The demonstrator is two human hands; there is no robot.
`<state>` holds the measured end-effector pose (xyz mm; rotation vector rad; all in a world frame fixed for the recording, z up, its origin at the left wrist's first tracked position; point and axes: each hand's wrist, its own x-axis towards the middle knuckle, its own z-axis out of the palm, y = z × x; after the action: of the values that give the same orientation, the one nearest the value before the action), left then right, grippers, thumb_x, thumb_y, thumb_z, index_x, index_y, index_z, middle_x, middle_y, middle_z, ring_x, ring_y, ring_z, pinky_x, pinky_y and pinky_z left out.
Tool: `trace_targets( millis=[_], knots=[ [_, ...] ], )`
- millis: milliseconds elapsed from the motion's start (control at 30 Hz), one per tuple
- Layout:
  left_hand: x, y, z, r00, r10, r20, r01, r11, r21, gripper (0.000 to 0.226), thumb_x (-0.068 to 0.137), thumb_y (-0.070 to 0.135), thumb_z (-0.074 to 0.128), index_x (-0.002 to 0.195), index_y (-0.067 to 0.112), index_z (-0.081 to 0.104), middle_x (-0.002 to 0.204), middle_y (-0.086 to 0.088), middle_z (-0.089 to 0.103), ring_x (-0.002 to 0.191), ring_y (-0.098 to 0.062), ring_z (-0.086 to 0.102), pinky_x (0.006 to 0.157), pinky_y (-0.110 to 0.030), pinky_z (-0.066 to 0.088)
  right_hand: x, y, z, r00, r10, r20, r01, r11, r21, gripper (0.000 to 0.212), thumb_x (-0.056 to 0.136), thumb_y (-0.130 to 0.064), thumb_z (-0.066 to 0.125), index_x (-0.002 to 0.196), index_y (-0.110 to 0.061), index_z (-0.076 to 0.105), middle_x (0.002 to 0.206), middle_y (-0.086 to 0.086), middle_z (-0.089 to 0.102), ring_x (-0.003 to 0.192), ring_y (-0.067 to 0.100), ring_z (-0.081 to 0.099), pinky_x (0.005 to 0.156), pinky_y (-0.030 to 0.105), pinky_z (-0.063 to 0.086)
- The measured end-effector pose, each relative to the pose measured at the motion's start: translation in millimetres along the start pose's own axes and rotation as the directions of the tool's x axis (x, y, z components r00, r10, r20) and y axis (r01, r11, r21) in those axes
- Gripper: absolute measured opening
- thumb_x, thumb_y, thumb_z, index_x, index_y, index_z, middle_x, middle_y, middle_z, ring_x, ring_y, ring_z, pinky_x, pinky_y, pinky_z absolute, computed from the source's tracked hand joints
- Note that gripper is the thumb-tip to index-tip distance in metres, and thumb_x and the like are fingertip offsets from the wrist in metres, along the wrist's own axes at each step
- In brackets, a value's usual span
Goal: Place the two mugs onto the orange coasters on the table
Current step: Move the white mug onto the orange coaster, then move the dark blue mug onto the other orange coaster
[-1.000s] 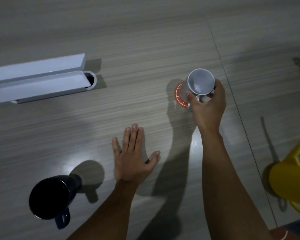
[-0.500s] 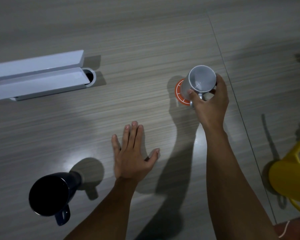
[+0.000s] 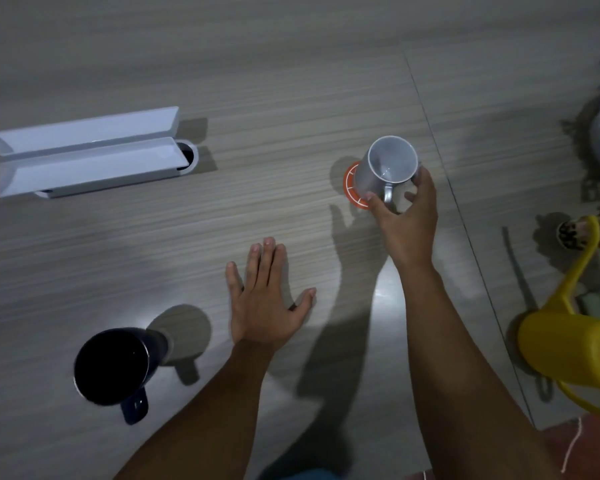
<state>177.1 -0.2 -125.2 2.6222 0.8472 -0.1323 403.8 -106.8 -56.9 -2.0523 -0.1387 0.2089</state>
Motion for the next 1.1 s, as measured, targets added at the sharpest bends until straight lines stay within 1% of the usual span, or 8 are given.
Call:
trace_targets(
  millis=[67,233,400,567,667,867,967,1100],
  knots=[
    [0,1,-3,1.000,-0.004,0.009,0.004,1.000,0.002,0.092,0.094,0.075,0.033,0.164,0.019,0.012,0.174,0.000,0.004,0.161,-0.022,0.000,0.126,-0.062,0.002,-22,4,-6,0.999,0.045,0.003,-0.044,0.996,-0.076,0.095,0.080,-0.036,0.087,0.156,-0.016,0.035,0.156,0.006,0.044,0.139,0.026,0.048,0.110,0.042,0.050],
    [-12,-11,-11,0.998,0.048,0.033,-0.047,0.998,-0.034,0.085,0.097,0.069,0.036,0.164,0.021,0.014,0.174,0.003,0.005,0.161,-0.019,0.000,0.129,-0.053,-0.001,-94,22,-16,0.995,0.070,0.073,-0.052,0.972,-0.229,0.077,0.089,-0.030,0.078,0.153,-0.007,0.040,0.152,0.017,0.049,0.143,0.033,0.042,0.106,0.027,0.033],
    [-63,-39,-8,0.990,0.134,0.042,-0.130,0.989,-0.075,0.078,0.102,0.059,0.040,0.164,0.019,0.015,0.173,0.001,0.007,0.160,-0.020,0.004,0.130,-0.043,0.001,-156,37,-16,0.963,0.119,0.243,-0.030,0.940,-0.340,0.062,0.098,-0.029,0.067,0.152,-0.011,0.042,0.156,0.016,0.044,0.143,0.032,0.042,0.112,0.039,0.041],
    [-122,-73,-5,0.988,0.150,0.036,-0.146,0.984,-0.097,0.075,0.102,0.058,0.033,0.164,0.020,0.013,0.172,0.004,0.008,0.159,-0.013,0.004,0.130,-0.037,0.003,-199,33,-1,0.926,0.062,0.374,0.089,0.923,-0.375,0.051,0.097,-0.020,0.068,0.144,-0.006,0.051,0.148,0.016,0.050,0.140,0.032,0.044,0.118,0.041,0.040],
    [-156,-95,-3,0.990,0.136,0.028,-0.131,0.982,-0.132,0.074,0.103,0.057,0.036,0.164,0.021,0.017,0.172,0.004,0.012,0.160,-0.013,0.006,0.130,-0.039,0.010,-219,29,13,0.894,-0.012,0.447,0.204,0.901,-0.383,0.047,0.096,-0.017,0.068,0.140,-0.006,0.054,0.144,0.015,0.053,0.138,0.032,0.042,0.117,0.041,0.039],
    [-216,-134,-2,0.998,0.037,-0.044,-0.044,0.985,-0.169,0.069,0.103,0.054,0.041,0.161,0.021,0.026,0.169,0.005,0.019,0.158,-0.013,0.018,0.129,-0.027,0.000,-260,24,53,0.776,-0.113,0.620,0.429,0.816,-0.388,0.060,0.098,-0.025,0.065,0.150,-0.005,0.045,0.161,0.013,0.038,0.152,0.030,0.027,0.127,0.040,0.023],
    [-236,-155,-6,0.994,-0.070,-0.089,0.055,0.985,-0.161,0.069,0.103,0.057,0.042,0.161,0.023,0.027,0.168,0.006,0.019,0.159,-0.017,0.016,0.130,-0.033,0.003,-280,25,74,0.715,-0.147,0.684,0.518,0.767,-0.377,0.066,0.100,-0.034,0.061,0.156,-0.009,0.037,0.170,0.010,0.025,0.159,0.029,0.012,0.127,0.037,0.008],
    [-252,-183,-12,0.951,-0.293,-0.097,0.276,0.948,-0.158,0.074,0.101,0.066,0.031,0.162,0.027,0.021,0.171,0.006,0.008,0.160,-0.018,0.000,0.129,-0.044,0.000,-299,26,95,0.668,-0.143,0.730,0.605,0.675,-0.422,0.073,0.100,-0.049,0.054,0.159,-0.014,0.031,0.173,0.010,0.013,0.161,0.029,0.002,0.130,0.048,0.001]
  ],
)
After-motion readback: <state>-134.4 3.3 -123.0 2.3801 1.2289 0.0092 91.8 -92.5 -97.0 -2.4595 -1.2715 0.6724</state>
